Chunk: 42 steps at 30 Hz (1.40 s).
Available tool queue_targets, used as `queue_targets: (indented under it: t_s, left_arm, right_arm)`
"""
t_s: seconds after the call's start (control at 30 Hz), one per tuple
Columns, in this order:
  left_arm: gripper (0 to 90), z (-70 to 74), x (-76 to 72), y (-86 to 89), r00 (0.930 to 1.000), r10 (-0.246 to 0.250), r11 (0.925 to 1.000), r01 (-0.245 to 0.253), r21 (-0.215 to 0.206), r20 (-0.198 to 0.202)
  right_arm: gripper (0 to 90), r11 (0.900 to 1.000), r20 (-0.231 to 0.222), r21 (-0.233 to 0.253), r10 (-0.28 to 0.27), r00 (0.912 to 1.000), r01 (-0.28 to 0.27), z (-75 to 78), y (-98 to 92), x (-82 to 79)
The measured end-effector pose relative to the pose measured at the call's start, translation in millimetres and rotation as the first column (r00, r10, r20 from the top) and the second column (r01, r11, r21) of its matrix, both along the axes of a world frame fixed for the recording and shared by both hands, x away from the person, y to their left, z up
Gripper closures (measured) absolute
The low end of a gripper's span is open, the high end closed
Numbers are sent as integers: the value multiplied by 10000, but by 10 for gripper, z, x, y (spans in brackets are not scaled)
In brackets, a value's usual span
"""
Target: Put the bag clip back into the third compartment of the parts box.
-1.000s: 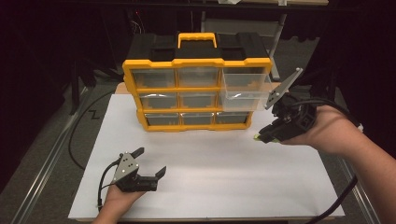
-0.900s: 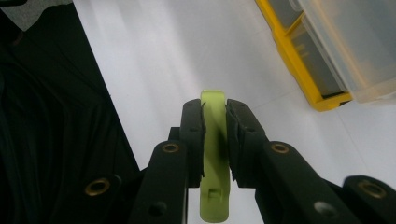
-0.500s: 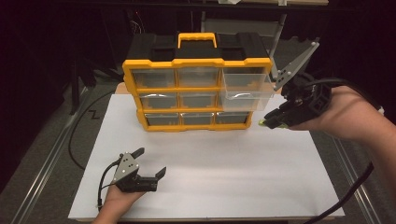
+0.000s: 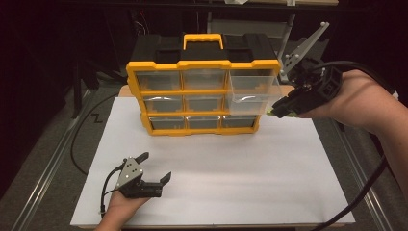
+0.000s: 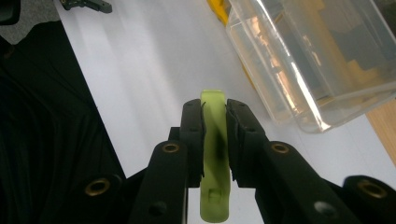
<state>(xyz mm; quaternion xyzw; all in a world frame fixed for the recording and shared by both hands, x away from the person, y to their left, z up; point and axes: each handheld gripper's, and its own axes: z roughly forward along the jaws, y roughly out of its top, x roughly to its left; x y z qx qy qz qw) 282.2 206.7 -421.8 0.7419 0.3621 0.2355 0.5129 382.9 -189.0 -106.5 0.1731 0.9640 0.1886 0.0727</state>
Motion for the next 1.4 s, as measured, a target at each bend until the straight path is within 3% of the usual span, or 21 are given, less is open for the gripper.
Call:
queue_targets:
  t_s: [0.4,0.8,1.1,1.4]
  left_arm:
    - [6,9,-11,18,10000,8,9999,-8,-129,5]
    - [6,21,-28,40,10000,34,9998,-33,-209,64]
    - [6,17,-28,37,10000,16,9997,-15,-227,34]
    - [6,14,-25,40,10000,23,9997,-22,-247,24]
  right_arm:
    - [789,9999,270,-44,102,9996,-100,112,230,187]
    - [789,9999,324,-144,32,9995,-27,124,420,427]
    - [789,9996,325,-241,-119,9994,126,123,478,597]
    - [788,9987,628,-219,-437,9971,451,162,455,765]
